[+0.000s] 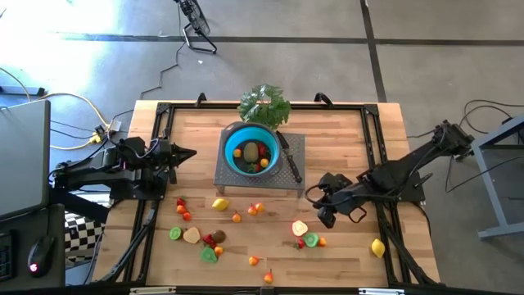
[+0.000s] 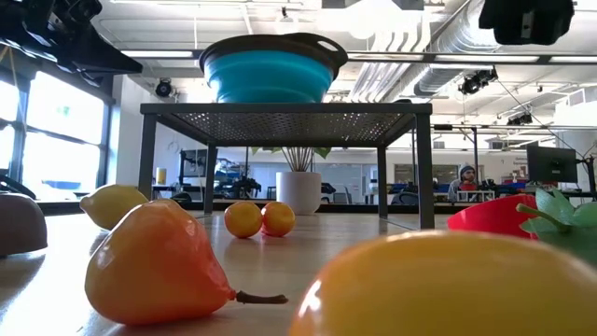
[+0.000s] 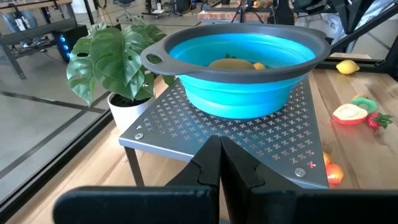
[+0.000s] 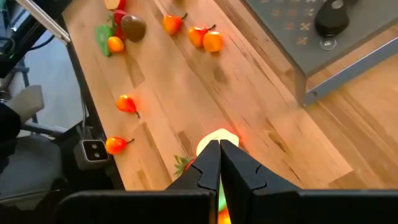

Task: Pick & Place Fruit
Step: Put the lemon into the blue strainer bowl on the shelf

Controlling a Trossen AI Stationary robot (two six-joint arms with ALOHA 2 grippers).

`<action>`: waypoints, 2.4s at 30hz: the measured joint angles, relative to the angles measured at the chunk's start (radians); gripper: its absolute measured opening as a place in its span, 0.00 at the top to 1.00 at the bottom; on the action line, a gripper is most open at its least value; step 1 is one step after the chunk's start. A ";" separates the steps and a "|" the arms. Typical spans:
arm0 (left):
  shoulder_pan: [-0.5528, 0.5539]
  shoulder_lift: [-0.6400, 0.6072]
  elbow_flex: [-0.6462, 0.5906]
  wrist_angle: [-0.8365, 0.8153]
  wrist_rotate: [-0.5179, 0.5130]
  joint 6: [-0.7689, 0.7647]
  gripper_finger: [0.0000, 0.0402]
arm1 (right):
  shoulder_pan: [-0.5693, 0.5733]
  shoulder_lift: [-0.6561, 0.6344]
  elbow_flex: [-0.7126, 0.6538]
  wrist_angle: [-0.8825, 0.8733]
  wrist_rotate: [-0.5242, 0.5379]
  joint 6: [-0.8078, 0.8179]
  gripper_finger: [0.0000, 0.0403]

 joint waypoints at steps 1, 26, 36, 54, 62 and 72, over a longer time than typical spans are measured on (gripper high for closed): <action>0.000 0.000 0.000 0.000 0.000 0.000 1.00 | 0.003 0.000 0.000 0.001 0.006 0.000 0.99; 0.000 0.000 0.000 0.000 0.000 0.000 1.00 | 0.003 0.010 0.000 0.003 0.098 -0.140 0.99; 0.000 0.000 0.000 0.000 0.000 0.000 1.00 | 0.003 0.010 0.000 0.006 0.170 -0.140 0.99; 0.000 0.000 0.000 0.000 0.062 -0.116 1.00 | 0.016 0.092 0.000 0.104 0.345 -0.382 0.99; 0.000 0.000 0.000 0.000 0.063 -0.107 1.00 | 0.016 0.092 0.000 0.101 0.188 -0.296 0.99; 0.000 0.000 0.000 0.000 0.055 -0.105 1.00 | 0.026 0.159 0.000 0.101 0.168 -0.189 0.99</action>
